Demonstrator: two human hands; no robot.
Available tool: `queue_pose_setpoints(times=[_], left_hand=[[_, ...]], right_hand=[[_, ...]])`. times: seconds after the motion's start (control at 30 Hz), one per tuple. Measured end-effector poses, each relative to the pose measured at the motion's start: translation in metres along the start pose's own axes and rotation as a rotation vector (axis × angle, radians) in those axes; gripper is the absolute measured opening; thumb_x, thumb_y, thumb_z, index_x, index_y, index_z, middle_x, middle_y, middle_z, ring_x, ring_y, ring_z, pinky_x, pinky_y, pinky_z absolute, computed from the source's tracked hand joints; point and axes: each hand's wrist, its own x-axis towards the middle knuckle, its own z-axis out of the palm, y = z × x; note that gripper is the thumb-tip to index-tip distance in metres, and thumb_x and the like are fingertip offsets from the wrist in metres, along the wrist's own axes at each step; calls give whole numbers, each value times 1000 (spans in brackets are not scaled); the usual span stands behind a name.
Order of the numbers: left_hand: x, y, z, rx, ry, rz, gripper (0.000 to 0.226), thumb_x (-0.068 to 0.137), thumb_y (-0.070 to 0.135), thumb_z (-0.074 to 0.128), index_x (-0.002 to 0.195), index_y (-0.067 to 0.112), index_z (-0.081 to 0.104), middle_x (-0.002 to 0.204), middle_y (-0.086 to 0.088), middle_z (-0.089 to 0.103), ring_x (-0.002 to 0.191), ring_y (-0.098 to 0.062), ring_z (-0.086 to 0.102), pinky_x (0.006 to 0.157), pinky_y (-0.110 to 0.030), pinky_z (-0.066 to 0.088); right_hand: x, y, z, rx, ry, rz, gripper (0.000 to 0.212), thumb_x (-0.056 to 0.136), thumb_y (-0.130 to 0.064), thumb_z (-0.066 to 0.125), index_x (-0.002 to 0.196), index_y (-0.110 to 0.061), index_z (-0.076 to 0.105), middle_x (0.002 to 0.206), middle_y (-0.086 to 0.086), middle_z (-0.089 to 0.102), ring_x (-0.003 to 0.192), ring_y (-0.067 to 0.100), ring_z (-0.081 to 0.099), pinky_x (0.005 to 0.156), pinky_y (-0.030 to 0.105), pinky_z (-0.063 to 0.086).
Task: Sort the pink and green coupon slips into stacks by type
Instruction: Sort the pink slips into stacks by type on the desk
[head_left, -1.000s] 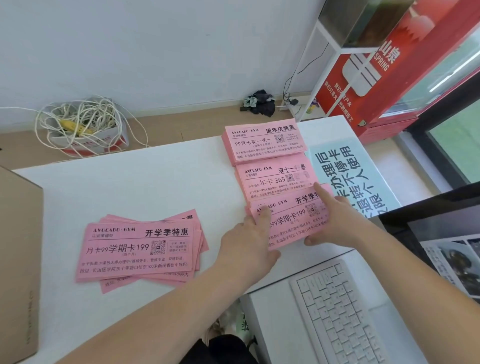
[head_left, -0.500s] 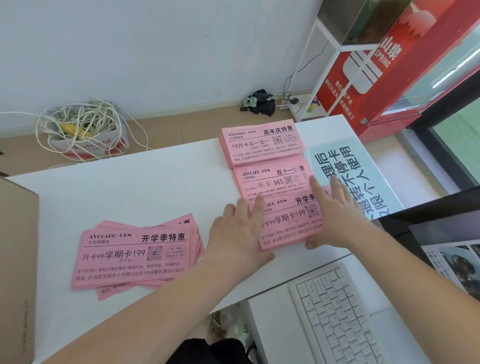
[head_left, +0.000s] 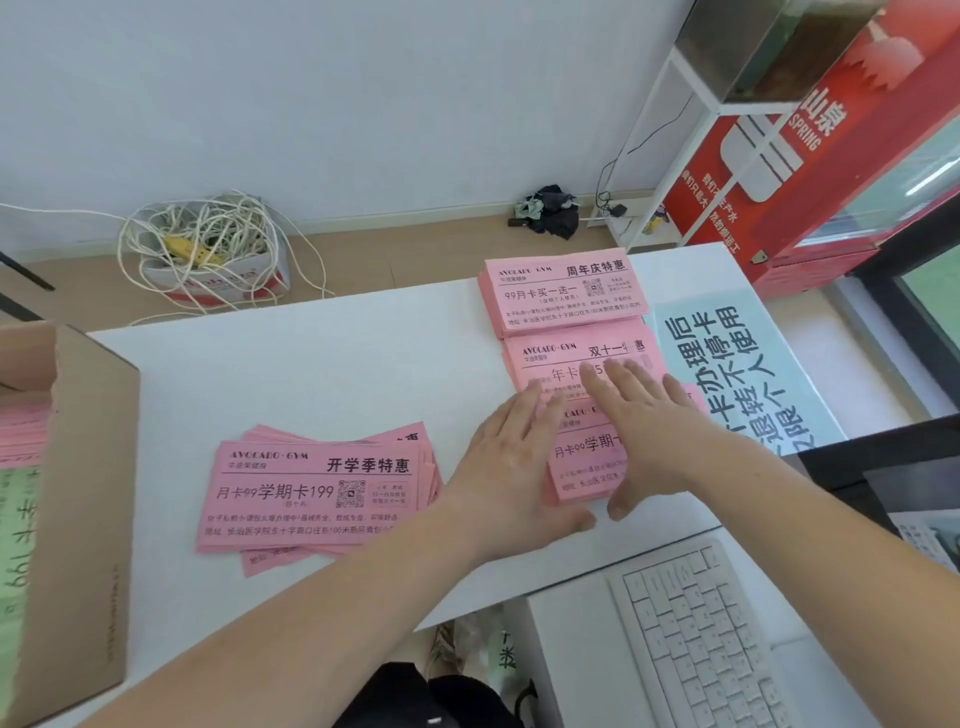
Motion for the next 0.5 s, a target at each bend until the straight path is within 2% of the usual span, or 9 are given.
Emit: queue_pose_setpoints(times=[0.07, 0.13, 0.2, 0.27, 0.37, 0.5], left_hand=[[-30, -12, -16, -94, 100, -19, 96, 89, 68, 58, 163, 31, 9, 170, 11, -5, 153, -3, -5, 127, -30, 1], [-65, -40, -34, -149, 208, -143, 72, 96, 54, 58, 158, 30, 30, 168, 16, 10, 152, 0, 4, 127, -30, 9], [-101, -79, -51, -153, 284, -353, 56, 98, 39, 62, 150, 29, 44, 166, 14, 20, 153, -6, 12, 125, -33, 16], [-134, -113, -66, -128, 333, -538, 49, 96, 25, 62, 144, 22, 52, 163, 4, 30, 151, -15, 20, 122, -34, 21], [-168, -143, -75, -212, 407, -717, 48, 93, 13, 62, 141, 14, 56, 150, -2, 46, 139, -22, 40, 114, -32, 31], [-186, -155, -67, -569, 561, -805, 52, 89, 5, 58, 139, 20, 57, 135, 4, 59, 123, -14, 57, 107, -34, 47]], right_hand=[[-4, -23, -16, 19, 32, -58, 151, 64, -53, 91, 159, -28, -22, 169, 0, -20, 156, 22, -20, 128, 49, -1], [-8, -55, -27, 135, 125, -162, 121, 77, -40, 86, 163, -31, 2, 171, -6, -2, 158, 17, 0, 127, 40, 12], [-12, -99, -31, 336, 210, -243, 82, 91, -34, 74, 159, -36, 27, 166, -16, 23, 151, 11, 26, 119, 33, 30], [-12, -150, -23, 469, 230, -316, 56, 99, -32, 62, 152, -35, 43, 158, -19, 38, 144, 7, 38, 116, 32, 35], [-6, -216, 4, 485, 171, -387, 42, 102, -30, 53, 144, -31, 54, 153, -16, 46, 138, 10, 44, 111, 35, 41], [2, -251, 29, 414, 184, -364, 37, 103, -26, 49, 139, -20, 57, 153, -8, 44, 136, 16, 45, 110, 28, 36]])
